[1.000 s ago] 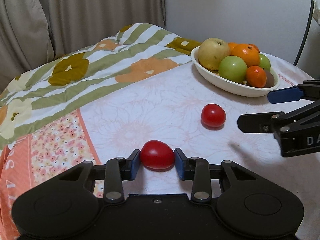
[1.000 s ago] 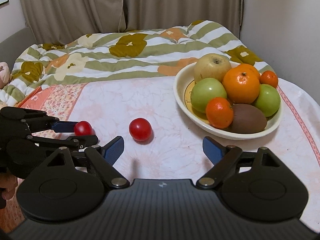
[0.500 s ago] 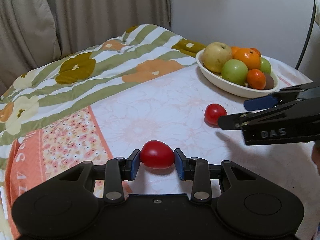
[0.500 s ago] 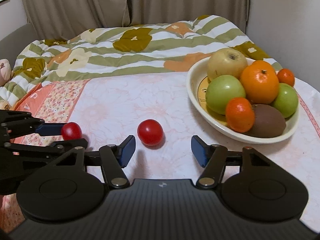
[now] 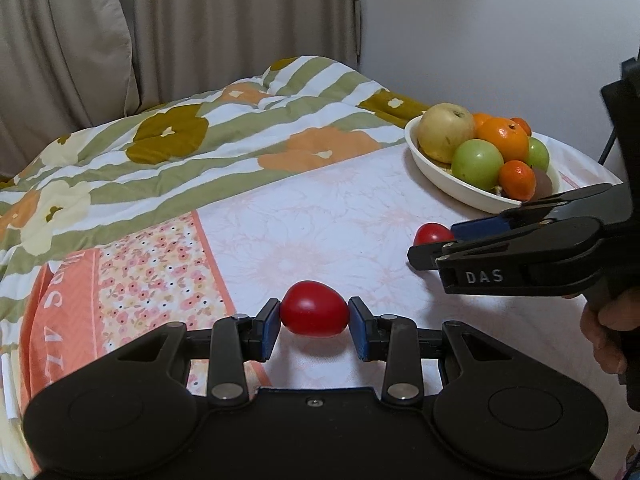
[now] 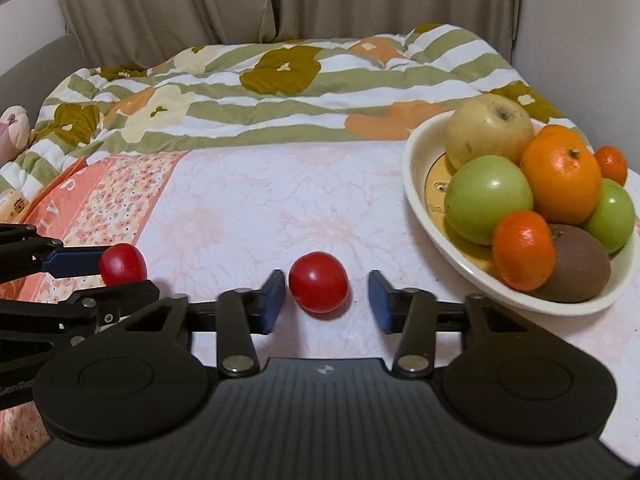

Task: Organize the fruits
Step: 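Grasp a red tomato with the left tool while the right tool grasps the other tomato, then carry both red tomatoes over the white bowl with both tools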

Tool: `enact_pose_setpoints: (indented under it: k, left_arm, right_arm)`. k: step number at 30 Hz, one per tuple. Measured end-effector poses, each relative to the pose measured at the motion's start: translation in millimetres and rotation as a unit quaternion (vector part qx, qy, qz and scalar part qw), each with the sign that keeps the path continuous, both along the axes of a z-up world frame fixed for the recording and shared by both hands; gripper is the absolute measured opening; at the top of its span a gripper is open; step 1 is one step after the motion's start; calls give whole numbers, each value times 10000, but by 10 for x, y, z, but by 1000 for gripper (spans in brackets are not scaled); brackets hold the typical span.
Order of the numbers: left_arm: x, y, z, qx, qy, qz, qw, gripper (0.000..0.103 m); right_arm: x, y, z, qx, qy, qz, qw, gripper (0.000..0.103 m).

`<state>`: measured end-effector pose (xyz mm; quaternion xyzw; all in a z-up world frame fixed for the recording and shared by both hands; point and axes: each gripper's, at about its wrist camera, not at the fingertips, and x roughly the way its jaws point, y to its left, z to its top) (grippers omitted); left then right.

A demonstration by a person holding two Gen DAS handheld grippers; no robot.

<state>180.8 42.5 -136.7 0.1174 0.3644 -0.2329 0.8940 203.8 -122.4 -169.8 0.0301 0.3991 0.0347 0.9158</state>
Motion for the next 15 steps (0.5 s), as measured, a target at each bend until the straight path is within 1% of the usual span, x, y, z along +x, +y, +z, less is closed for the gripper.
enact_pose_setpoints:
  k: [2, 9, 15]
  left_arm:
    - [-9, -4, 3, 3, 6, 26, 10000, 40]
    - [-59, -33, 57, -49, -14, 115, 9999, 40]
    - [-114, -121, 202, -116, -58, 209, 9997, 40]
  right_arm:
    - [8, 11, -2, -9, -21, 54, 10000, 46]
    - [-66, 7, 80, -14, -111, 212, 9997, 46]
    - [-175, -88, 260, 65, -193, 253, 9995, 46]
